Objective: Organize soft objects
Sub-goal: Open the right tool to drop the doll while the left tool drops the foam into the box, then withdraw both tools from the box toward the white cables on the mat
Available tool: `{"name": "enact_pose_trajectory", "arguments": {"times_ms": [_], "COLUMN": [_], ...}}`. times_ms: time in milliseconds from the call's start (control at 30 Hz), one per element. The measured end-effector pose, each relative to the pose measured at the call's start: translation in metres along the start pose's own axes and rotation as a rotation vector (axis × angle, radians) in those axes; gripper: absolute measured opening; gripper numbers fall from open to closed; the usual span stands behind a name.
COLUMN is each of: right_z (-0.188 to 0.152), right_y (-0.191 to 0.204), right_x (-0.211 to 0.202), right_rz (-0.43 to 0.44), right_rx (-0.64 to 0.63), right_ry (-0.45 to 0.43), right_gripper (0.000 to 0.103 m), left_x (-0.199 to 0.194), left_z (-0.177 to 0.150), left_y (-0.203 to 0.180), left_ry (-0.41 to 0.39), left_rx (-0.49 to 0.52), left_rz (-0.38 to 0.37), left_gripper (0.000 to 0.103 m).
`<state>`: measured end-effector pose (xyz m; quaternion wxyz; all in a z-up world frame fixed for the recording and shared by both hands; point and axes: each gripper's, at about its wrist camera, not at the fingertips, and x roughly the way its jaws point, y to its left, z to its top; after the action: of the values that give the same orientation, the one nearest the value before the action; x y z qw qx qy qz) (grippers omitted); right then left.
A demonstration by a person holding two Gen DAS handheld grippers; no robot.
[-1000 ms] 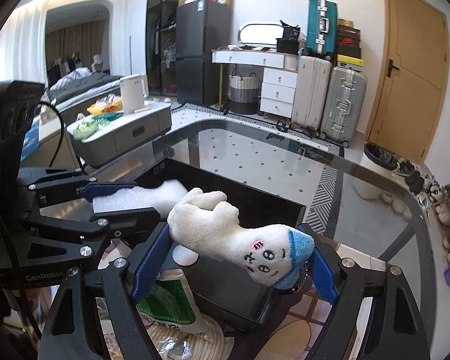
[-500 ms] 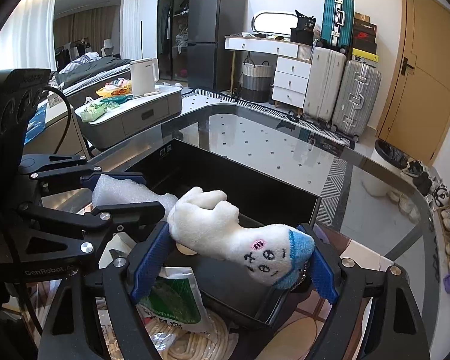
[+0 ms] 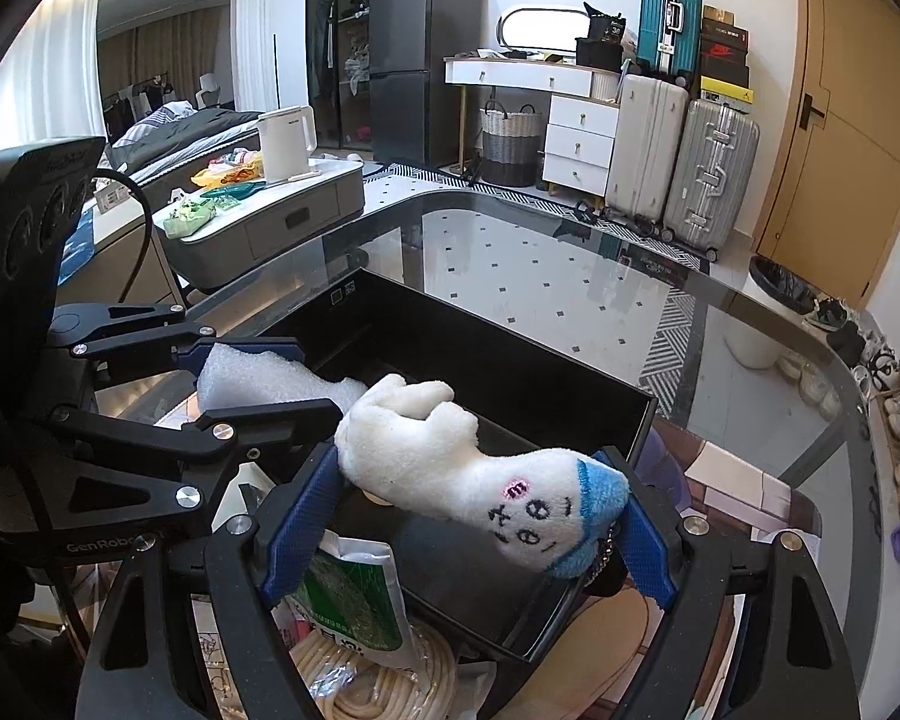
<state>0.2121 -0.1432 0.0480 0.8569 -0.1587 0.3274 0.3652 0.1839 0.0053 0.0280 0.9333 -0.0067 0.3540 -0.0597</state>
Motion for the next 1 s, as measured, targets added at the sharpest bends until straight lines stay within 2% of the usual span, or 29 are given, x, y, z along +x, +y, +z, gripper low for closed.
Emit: {"name": "enact_pose_trajectory", "arguments": {"times_ms": [67, 167, 233, 300, 433, 500, 600, 1000], "right_z": [0.001, -0.002, -0.005, -0.008, -0.013, -0.018, -0.028, -0.069], "right_y": [0.000, 0.000, -0.002, -0.007, -0.013, -0.013, -0.011, 0.011], "right_x": [0.000, -0.005, -0.011, -0.023, -0.045, -0.059, -0.074, -0.100], "right_rz": [0.000, -0.005, -0.019, -0.018, -0.046, -0.054, -0.058, -0.056], "right_rx": [-0.001, -0.003, 0.003, 0.030, 0.063, 0.070, 0.094, 0.160], "right_ry": [-0.006, -0.036, -0.058, -0.090, -0.123, -0.135, -0.138, -0.104], "right_gripper": [0.086, 0.094, 0.100, 0.101, 0.102, 0.102, 0.102, 0.102], "left_x": [0.000, -0.003, -0.006, -0.010, -0.024, -0.031, -0.042, -0.066], "left_z": [0.000, 0.000, 0.000, 0.000, -0.003, -0.005, -0.008, -0.032], "left_y": [-0.001, -0.003, -0.003, -0.004, -0.010, -0.010, -0.008, 0.000], "left_ry": [0.003, -0.001, -0.004, -0.007, -0.040, -0.052, -0.069, -0.080], "left_rx": [0.002, 0.021, 0.017, 0.019, 0.021, 0.014, 0.000, -0.022], "left_rz": [0.003, 0.009, -0.004, -0.012, -0.010, -0.018, -0.015, 0.035], "left_gripper": [0.038, 0.048, 0.063, 0.070, 0.093, 0.098, 0.103, 0.103]}}
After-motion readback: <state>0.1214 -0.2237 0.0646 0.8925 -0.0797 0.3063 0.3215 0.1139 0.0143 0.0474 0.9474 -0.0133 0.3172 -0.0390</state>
